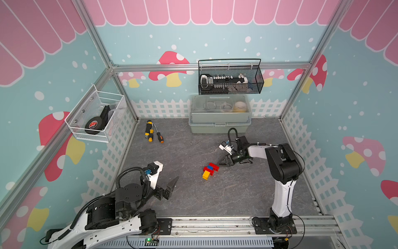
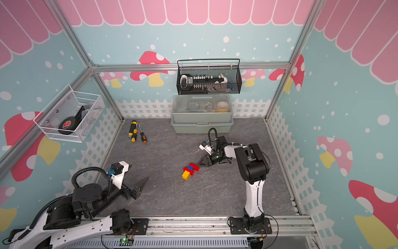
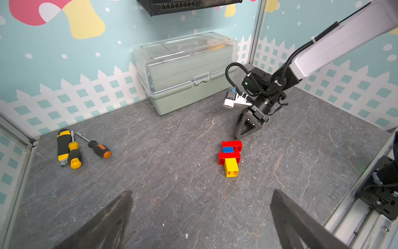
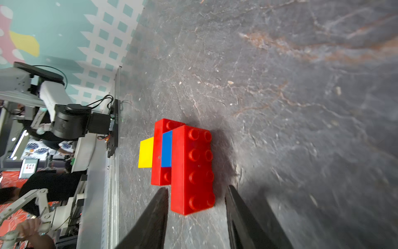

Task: Assemble the letter f with lego
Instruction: Place the lego brick at the center of the board, then reset both arms

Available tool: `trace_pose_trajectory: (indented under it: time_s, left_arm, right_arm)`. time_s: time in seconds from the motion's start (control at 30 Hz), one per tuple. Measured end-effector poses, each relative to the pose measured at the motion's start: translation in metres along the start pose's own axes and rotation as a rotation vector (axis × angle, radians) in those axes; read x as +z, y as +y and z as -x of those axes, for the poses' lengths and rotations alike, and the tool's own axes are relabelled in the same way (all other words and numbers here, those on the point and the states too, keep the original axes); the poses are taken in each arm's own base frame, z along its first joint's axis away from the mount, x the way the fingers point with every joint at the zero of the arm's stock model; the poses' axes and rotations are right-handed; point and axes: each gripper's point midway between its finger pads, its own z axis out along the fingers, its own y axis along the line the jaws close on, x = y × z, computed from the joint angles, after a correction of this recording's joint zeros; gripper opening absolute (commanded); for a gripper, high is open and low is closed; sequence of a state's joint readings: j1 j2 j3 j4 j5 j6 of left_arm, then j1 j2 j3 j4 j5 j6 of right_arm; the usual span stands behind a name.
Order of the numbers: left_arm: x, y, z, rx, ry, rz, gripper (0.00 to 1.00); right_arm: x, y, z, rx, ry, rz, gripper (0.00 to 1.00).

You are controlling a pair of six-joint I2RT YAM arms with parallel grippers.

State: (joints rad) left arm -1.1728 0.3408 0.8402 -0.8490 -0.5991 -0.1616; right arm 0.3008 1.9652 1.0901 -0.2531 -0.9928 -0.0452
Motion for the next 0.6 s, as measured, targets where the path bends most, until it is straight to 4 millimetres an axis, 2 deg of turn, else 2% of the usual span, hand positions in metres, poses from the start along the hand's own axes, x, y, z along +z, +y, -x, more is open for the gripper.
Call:
trace_pose_trajectory:
  time_s: [0.1, 0.13, 0.17, 0.3, 0.4, 0.53, 0.6]
  left_arm:
    - [0.0, 0.0, 0.0, 0.001, 0.0, 0.002, 0.99]
    - [0.0, 0.0, 0.0, 0.001, 0.0, 0.003, 0.99]
    - [0.0, 0.001, 0.0, 0.001, 0.001, 0.005, 0.99]
    - [0.008, -0.001, -0.001, 0.026, 0.025, 0.031, 0.99]
    - [0.026, -0.009, 0.0, 0.066, 0.057, 0.063, 0.99]
    - [0.061, -0.017, 0.003, 0.128, 0.055, 0.153, 0.99]
    - [0.075, -0.008, -0.002, 0.126, 0.038, 0.218, 0.99]
  right_arm:
    - [-0.022, 0.013, 0.007, -0.076, -0.046, -0.118, 0.61]
    - [-0.03, 0.017, 0.012, -0.1, -0.064, -0.157, 0.73]
    - [-0.041, 0.023, 0.02, -0.14, -0.092, -0.209, 0.97]
    - [-0.081, 0.032, 0.041, -0.229, -0.195, -0.408, 0.99]
    - [-0.112, 0.027, 0.046, -0.245, -0.268, -0.56, 0.99]
    - [-0.154, -0.001, 0.04, -0.193, -0.352, -0.775, 0.99]
    - [-0.173, -0.02, 0.032, -0.145, -0.404, -0.854, 0.99]
